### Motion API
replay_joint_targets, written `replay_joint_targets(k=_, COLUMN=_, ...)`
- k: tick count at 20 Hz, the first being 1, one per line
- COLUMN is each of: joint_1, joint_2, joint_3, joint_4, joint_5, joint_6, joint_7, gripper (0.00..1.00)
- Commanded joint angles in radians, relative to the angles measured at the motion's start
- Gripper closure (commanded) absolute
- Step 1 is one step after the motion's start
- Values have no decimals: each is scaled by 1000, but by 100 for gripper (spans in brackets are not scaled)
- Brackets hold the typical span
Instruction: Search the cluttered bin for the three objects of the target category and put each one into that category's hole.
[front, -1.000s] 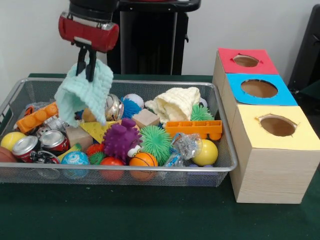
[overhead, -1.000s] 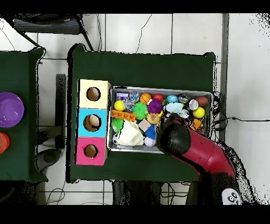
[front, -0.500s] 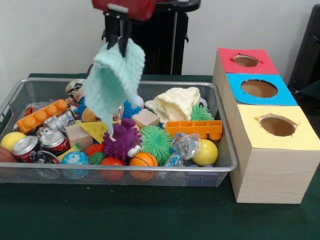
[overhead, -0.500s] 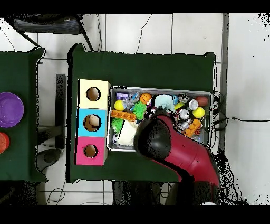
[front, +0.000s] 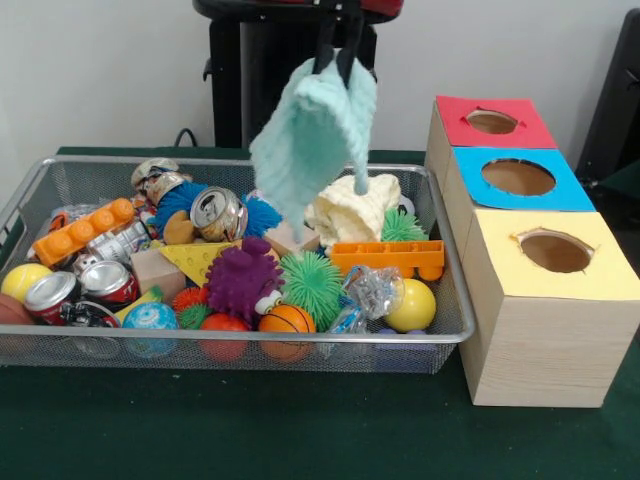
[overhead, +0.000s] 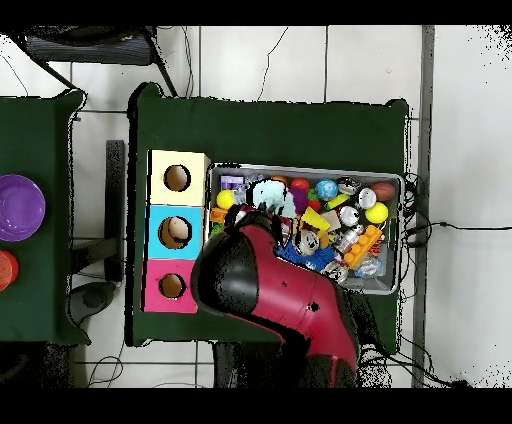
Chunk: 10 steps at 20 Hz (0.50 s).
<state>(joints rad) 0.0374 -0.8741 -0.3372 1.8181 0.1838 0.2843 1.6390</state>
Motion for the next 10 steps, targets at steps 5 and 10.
replay_joint_targets(k=5, joint_1=-92, joint_2=24, joint_3=77, joint_4=29, joint_5=43, joint_6=46, joint_7=191, gripper=100)
replay_joint_targets(k=10, joint_1=-126, joint_2=25, joint_3=103, joint_4=16, joint_5=38, joint_6=78, joint_7=171, gripper=0)
